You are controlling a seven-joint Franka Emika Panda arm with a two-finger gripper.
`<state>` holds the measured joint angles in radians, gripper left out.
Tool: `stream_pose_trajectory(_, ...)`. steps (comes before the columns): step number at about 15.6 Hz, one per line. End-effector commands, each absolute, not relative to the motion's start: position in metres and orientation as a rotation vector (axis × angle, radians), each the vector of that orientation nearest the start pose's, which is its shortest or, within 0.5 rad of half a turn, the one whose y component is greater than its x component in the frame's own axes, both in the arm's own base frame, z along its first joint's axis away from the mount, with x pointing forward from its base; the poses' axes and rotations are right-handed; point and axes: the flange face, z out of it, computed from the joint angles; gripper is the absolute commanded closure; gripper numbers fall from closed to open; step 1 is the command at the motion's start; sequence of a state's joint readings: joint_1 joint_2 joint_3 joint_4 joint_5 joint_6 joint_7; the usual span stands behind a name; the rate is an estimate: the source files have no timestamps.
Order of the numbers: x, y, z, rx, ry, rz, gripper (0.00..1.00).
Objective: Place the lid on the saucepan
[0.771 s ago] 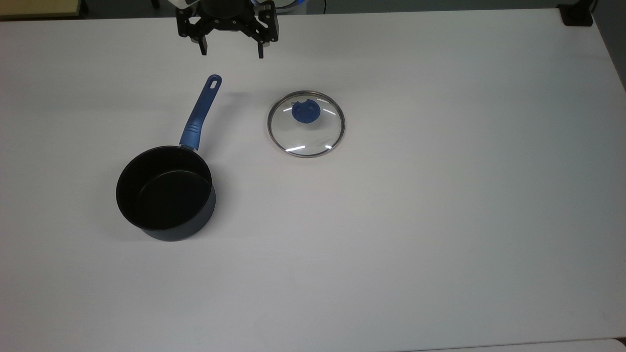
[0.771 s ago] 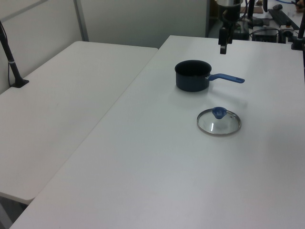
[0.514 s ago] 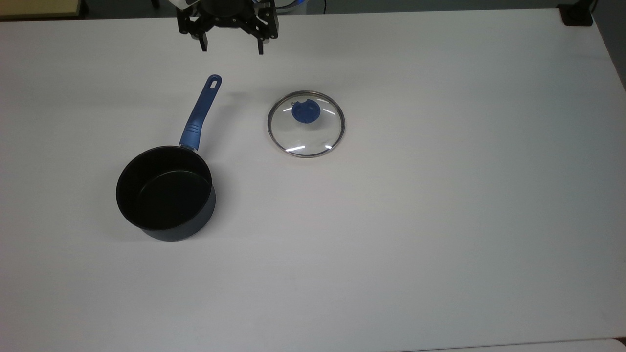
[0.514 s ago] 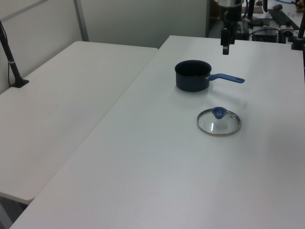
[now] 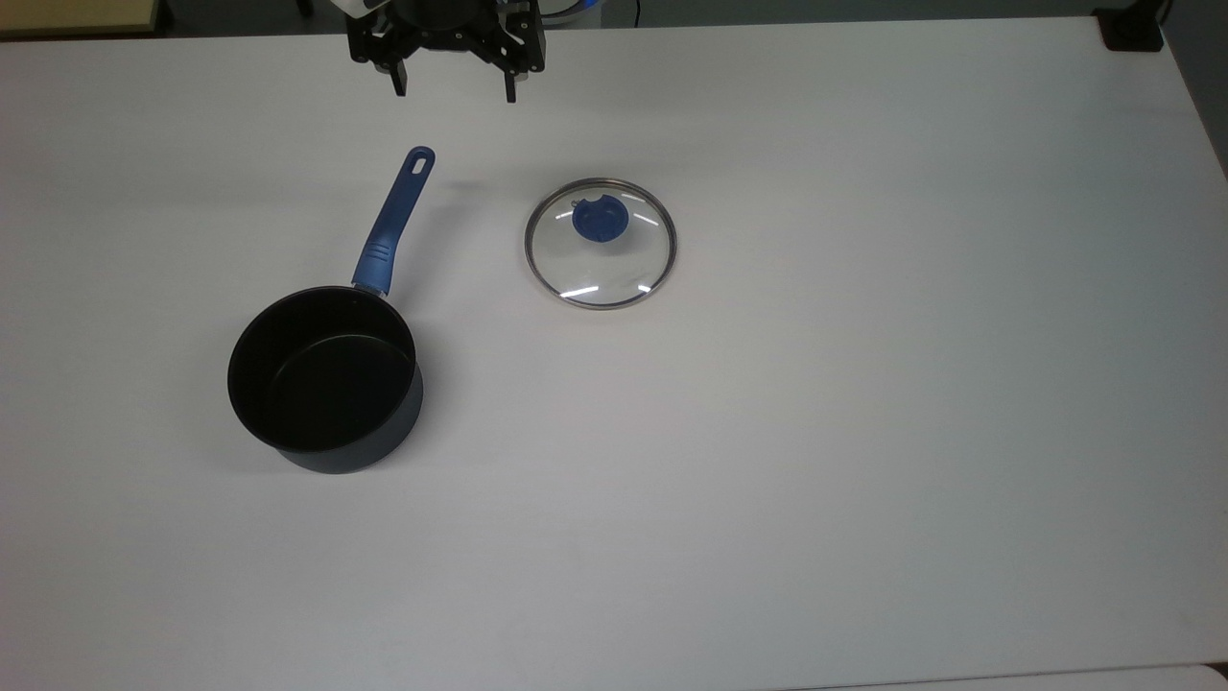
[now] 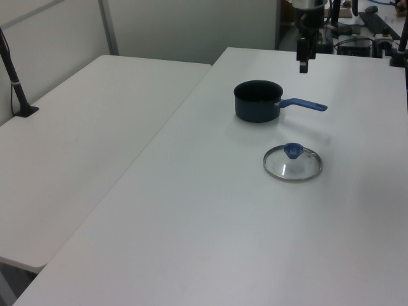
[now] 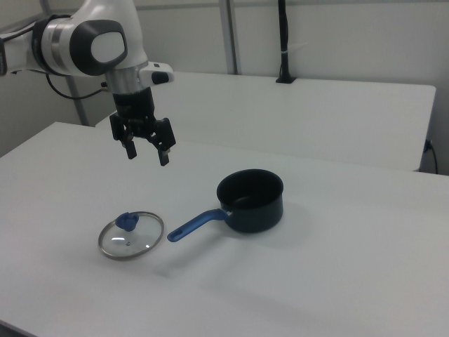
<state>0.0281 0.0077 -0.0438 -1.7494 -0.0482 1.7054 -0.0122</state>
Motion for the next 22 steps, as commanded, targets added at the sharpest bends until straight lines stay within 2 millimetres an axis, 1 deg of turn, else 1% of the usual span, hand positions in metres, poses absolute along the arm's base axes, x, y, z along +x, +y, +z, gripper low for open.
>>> stream_pose_trajectory(1, 0.557, -0.014, 0.552, -3.184, -0.033, 0.087, 0.00)
stream_pose_trajectory(5, 0.558, -0.011, 0.550, -3.184, -0.048, 0.094, 0.00)
stream_pose_trajectory(7, 0.559, -0.006, 0.542, -3.183, -0.063, 0.118, 0.00)
stream_pose_trajectory(9, 0.563, 0.004, 0.528, -3.180, -0.090, 0.159, 0.00)
stream_pose_trajectory(12, 0.566, 0.031, 0.520, -3.176, -0.163, 0.163, 0.00)
stream_pose_trajectory(13, 0.567, 0.034, 0.512, -3.174, -0.176, 0.187, 0.00)
stream_pose_trajectory(16, 0.574, 0.063, 0.490, -3.172, -0.251, 0.200, 0.00)
stream_pose_trajectory(18, 0.581, 0.079, 0.467, -3.168, -0.298, 0.182, 0.00)
stream_pose_trajectory(19, 0.583, 0.082, 0.459, -3.166, -0.314, 0.185, 0.00)
stream_pose_trajectory(20, 0.583, 0.084, 0.453, -3.161, -0.343, 0.202, 0.00)
stream_pose_trajectory(22, 0.578, 0.099, 0.437, -3.155, -0.392, 0.245, 0.00)
